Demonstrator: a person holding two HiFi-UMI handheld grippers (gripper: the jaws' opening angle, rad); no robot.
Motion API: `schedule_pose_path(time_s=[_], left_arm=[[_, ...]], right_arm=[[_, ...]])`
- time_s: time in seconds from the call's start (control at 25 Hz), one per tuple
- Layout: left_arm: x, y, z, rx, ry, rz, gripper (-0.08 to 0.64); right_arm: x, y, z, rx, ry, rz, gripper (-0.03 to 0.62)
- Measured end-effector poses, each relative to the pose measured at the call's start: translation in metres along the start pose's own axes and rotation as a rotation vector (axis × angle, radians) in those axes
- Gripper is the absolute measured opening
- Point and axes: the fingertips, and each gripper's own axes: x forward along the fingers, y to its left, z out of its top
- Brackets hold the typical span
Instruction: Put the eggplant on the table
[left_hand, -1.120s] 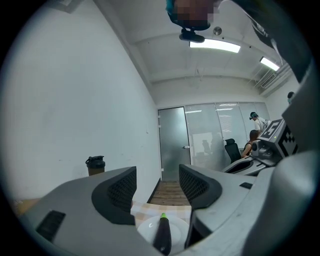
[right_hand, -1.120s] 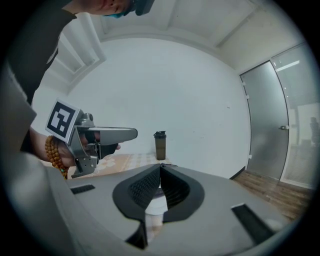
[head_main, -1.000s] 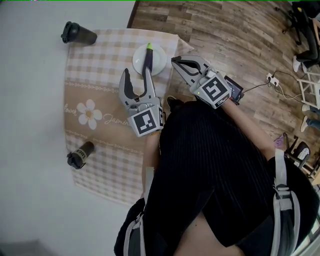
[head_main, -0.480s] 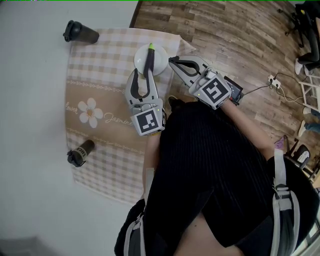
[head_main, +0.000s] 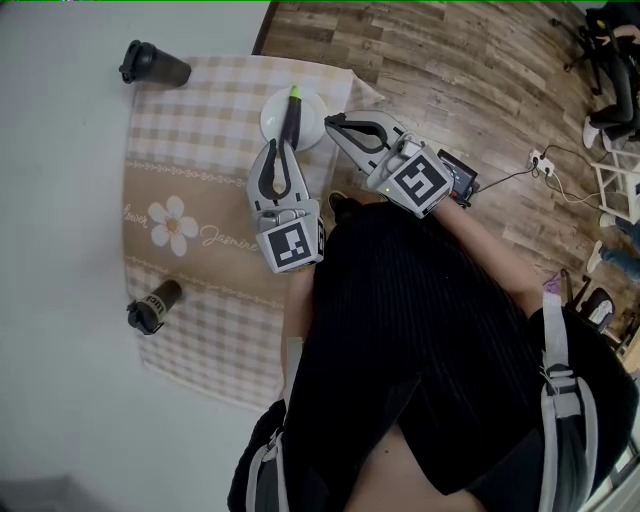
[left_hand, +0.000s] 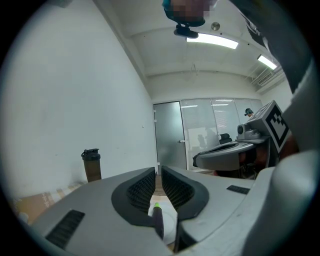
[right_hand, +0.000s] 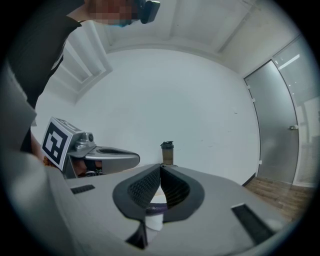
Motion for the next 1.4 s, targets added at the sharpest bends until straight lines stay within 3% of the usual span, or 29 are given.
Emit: schedule_pose_path(time_s=[0.28, 1.4], left_arm=[[-0.003, -0.001, -0.004, -0.006, -0.013, -0.007, 0.002], [-0.005, -0.007, -0.017, -0.008, 0.008, -0.014, 0.002]], right_arm=[[0.001, 0.005, -0.005, -0.013, 0.008, 0.017, 0.006], [-0.002, 0.006, -0.014, -0.021, 0.042, 0.018, 0.006]])
